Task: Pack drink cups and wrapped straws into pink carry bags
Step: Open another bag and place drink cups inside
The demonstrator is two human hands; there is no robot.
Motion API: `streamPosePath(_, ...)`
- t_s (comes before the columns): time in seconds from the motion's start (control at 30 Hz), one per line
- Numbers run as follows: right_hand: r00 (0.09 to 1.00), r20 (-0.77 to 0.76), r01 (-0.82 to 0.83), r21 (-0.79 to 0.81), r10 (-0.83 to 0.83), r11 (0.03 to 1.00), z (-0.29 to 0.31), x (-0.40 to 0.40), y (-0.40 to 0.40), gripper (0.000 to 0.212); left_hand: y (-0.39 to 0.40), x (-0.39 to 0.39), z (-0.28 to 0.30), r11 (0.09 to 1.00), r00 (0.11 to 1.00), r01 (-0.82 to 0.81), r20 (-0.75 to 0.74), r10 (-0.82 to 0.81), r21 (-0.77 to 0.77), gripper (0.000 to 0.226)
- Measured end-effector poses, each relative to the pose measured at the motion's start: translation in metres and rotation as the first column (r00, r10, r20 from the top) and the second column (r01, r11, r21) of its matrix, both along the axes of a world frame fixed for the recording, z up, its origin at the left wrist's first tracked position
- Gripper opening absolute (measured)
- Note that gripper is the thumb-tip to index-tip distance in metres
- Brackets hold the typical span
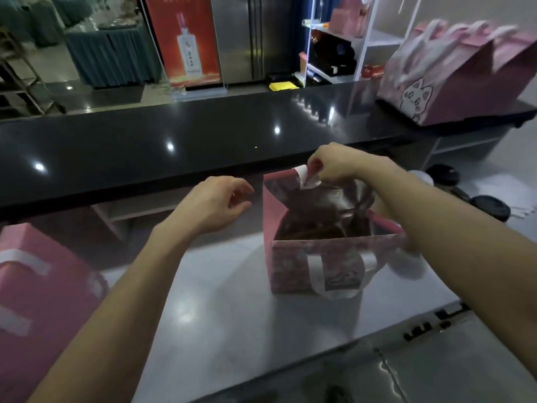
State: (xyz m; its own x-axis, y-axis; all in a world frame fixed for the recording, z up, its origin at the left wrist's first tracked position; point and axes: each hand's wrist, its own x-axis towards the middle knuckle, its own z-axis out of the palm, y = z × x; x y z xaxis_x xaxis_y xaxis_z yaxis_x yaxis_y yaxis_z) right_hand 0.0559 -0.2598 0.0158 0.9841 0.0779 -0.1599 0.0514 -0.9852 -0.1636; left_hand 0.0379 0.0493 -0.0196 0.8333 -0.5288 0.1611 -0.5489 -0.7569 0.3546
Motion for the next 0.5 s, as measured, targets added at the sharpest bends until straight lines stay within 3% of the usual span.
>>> streamPosePath(0.1,0.996,-0.021,-0.089,-0.013,0.089,0.996,0.002,0.024,-0.036,0.047,-0.051,0.005,-0.002,0.999,1.000,-0.028,-0.015,0.027,-0.040,0.027)
streamPosePath(0.33,0.959,-0.048,-0.279,0.016,0.279,0.960,-0.002,0.046,-0.076,0.028,-0.135,0.006,-0.002,0.989,0.994,-0.111,-0.016,0.109,-0.095,0.021)
streamPosePath(0.43,0.937,-0.006,-0.343,0.166,0.348,0.925,-0.003,0.048,-0.093,0.036,-0.151,0.006,-0.001,0.990,0.991,-0.130,0.000,0.130,-0.046,0.021)
streamPosePath(0.5,0.951,0.089,-0.307,0.352,0.295,0.884,0.000,0.049,-0.113,0.047,-0.159,0.006,-0.001,0.988,0.988,-0.151,0.008,0.151,-0.021,0.021)
